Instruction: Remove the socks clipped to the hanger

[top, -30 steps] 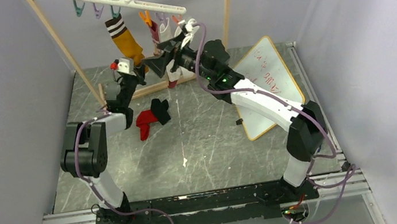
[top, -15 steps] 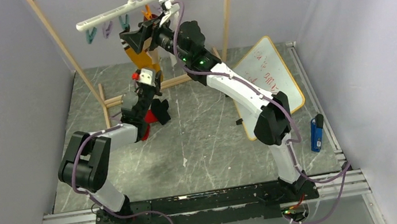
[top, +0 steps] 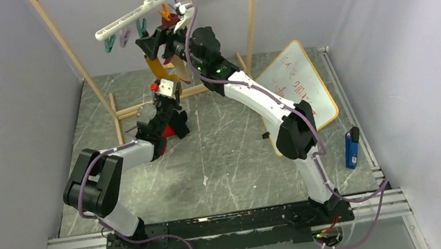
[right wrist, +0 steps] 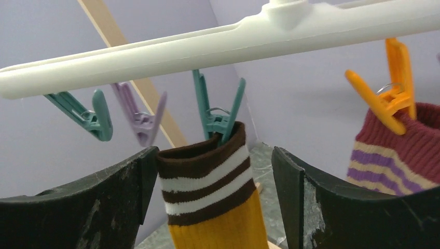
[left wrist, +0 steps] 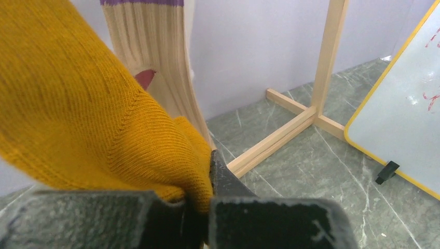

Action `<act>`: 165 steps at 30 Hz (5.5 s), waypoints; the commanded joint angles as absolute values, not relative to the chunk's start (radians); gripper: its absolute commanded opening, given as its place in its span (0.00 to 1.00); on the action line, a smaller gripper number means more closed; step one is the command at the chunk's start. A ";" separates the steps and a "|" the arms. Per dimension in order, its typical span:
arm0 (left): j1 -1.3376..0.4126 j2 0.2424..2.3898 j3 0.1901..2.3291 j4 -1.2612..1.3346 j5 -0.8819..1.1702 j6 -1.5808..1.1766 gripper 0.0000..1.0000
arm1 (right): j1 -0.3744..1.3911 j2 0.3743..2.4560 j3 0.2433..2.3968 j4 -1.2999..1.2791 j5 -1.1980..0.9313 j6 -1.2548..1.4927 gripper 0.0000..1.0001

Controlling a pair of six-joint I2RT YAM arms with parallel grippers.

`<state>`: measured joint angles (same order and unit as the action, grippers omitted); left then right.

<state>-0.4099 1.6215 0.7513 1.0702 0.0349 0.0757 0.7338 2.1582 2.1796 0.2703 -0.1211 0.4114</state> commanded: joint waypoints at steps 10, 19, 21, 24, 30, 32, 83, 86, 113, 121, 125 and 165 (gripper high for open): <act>-0.436 1.572 0.735 1.080 0.023 0.109 0.05 | 0.715 2.215 2.319 0.347 -0.102 0.408 0.74; -0.444 1.571 0.730 1.073 0.015 0.119 0.05 | 0.715 2.280 2.399 0.372 -0.076 0.419 0.70; -0.446 1.571 0.730 1.072 0.014 0.122 0.05 | 0.716 2.293 2.412 0.375 -0.073 0.424 0.69; -0.448 1.574 0.732 1.069 0.015 0.124 0.05 | 0.715 2.298 2.408 0.393 -0.065 0.432 0.66; -0.451 1.581 0.732 1.070 0.014 0.124 0.05 | 0.715 2.299 2.406 0.412 -0.058 0.426 0.62; -0.451 1.584 0.732 1.072 0.014 0.122 0.05 | 0.715 2.301 2.411 0.412 -0.058 0.423 0.61; -0.545 1.497 0.483 0.885 -0.030 -0.094 0.05 | 0.701 2.279 2.372 0.457 -0.081 0.427 0.03; -0.567 1.504 0.465 0.866 -0.062 -0.133 0.05 | 0.701 2.278 2.367 0.457 -0.084 0.429 0.04; -0.614 0.856 0.467 0.471 -0.429 -0.055 0.98 | 0.692 1.836 1.586 0.693 -0.109 0.441 0.99; -0.557 1.316 0.581 0.897 -0.287 0.121 0.98 | 0.656 1.534 1.234 0.707 0.028 0.399 1.00; -0.545 1.523 0.699 1.029 -0.218 0.148 0.98 | 0.563 1.406 1.111 0.708 0.006 0.491 1.00; -0.404 2.127 1.347 0.920 -0.265 0.102 0.97 | 0.427 1.317 0.971 0.696 -0.077 0.547 1.00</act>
